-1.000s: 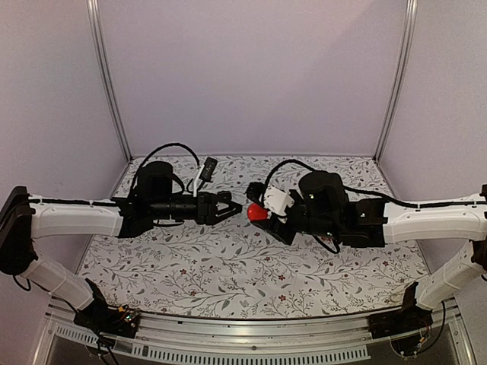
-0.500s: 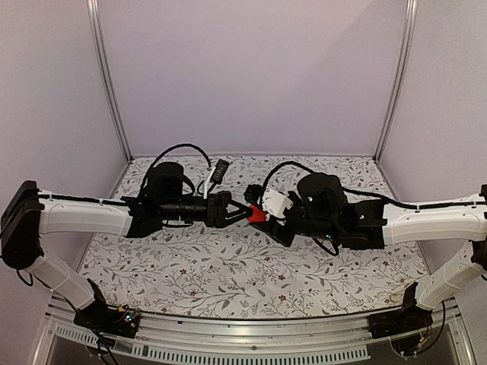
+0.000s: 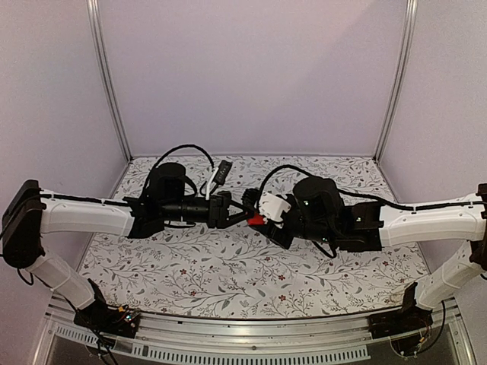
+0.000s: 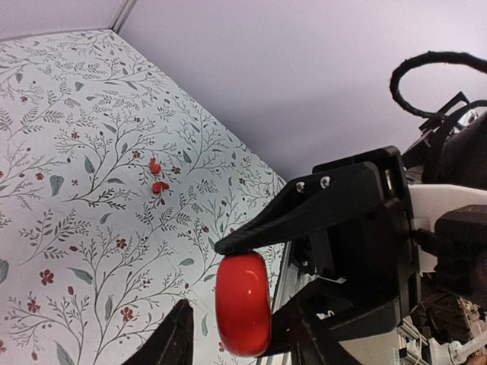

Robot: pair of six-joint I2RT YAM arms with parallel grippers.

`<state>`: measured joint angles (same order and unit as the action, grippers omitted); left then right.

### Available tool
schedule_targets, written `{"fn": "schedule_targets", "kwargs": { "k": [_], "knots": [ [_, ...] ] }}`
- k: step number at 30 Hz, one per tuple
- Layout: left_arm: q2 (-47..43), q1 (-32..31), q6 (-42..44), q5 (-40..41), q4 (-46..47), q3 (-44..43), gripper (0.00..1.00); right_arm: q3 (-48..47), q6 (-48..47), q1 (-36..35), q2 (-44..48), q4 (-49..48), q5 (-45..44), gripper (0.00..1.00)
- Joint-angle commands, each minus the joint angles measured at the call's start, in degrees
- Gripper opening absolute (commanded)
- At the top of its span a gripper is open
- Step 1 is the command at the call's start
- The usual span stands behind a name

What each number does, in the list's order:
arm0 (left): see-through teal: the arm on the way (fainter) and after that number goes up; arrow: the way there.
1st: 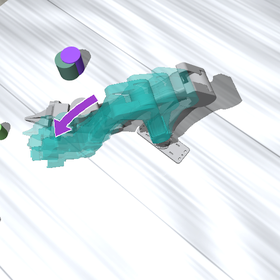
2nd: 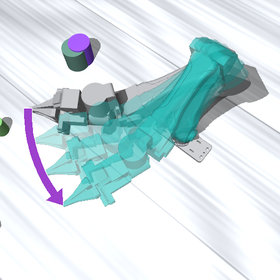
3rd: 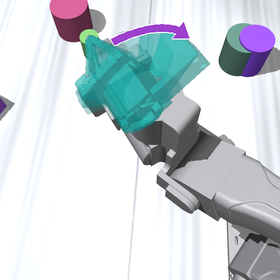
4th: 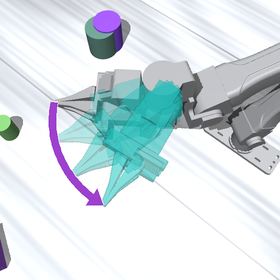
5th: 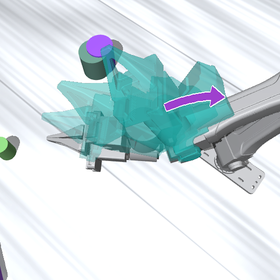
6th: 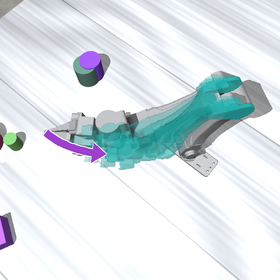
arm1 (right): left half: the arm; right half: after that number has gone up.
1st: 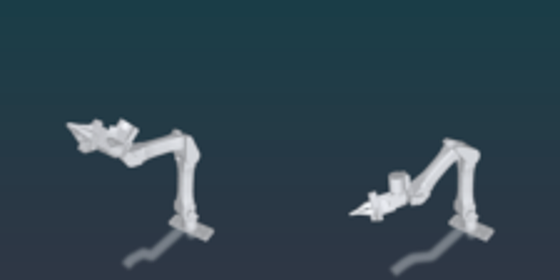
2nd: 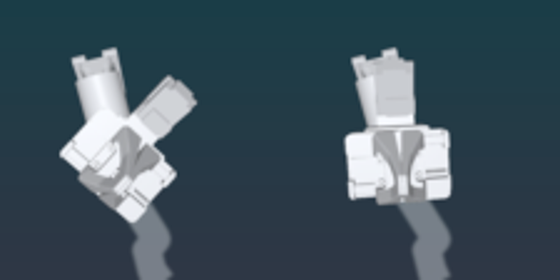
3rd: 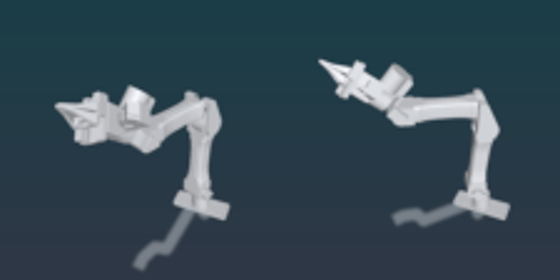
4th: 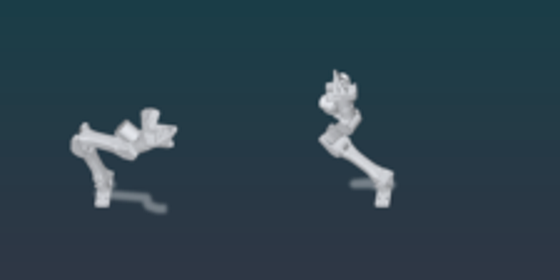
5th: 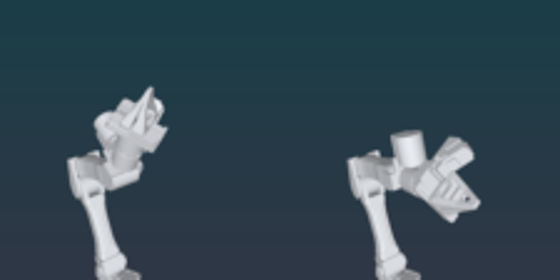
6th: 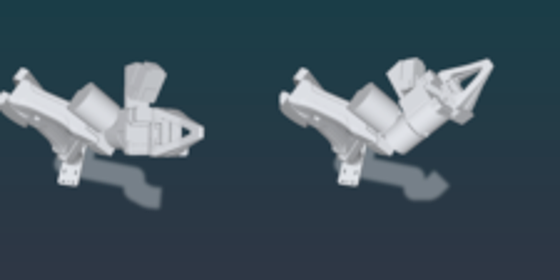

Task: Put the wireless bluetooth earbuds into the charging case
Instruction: Pass from the right arm to the left

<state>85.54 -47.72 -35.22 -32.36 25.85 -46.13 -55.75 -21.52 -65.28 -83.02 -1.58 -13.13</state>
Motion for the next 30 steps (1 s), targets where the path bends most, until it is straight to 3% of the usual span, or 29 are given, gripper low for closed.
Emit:
{"fn": "schedule_targets", "kwargs": {
  "k": [1,6,14,21,26,30],
  "knots": [
    [1.14,-0.73,0.09,-0.39,0.75,-1.74,0.45,-0.32,-0.44,-0.60,-0.56,-0.87,-1.88,0.41],
    [1.82,-0.73,0.00,-0.41,0.34,-2.23,0.42,-0.33,-0.63,-0.64,-0.13,-0.99,-2.09,0.41],
    [1.70,-0.73,0.31,-0.87,0.26,-1.86,0.23,-0.25,-0.46,-0.73,-0.06,-0.74,-2.31,0.42],
    [0.60,-0.54,2.01,-1.22,-1.15,-1.78,0.07,0.13,0.28,-0.71,0.35,0.20,0.80,0.61],
    [-1.48,-0.20,6.64,-0.72,-4.34,-1.13,0.03,1.82,2.48,-0.11,4.03,1.40,7.11,0.71],
    [-3.62,-0.09,13.10,-0.73,-8.03,-0.54,0.01,2.38,5.56,3.66,7.72,5.82,20.47,0.71]
  ]
}}
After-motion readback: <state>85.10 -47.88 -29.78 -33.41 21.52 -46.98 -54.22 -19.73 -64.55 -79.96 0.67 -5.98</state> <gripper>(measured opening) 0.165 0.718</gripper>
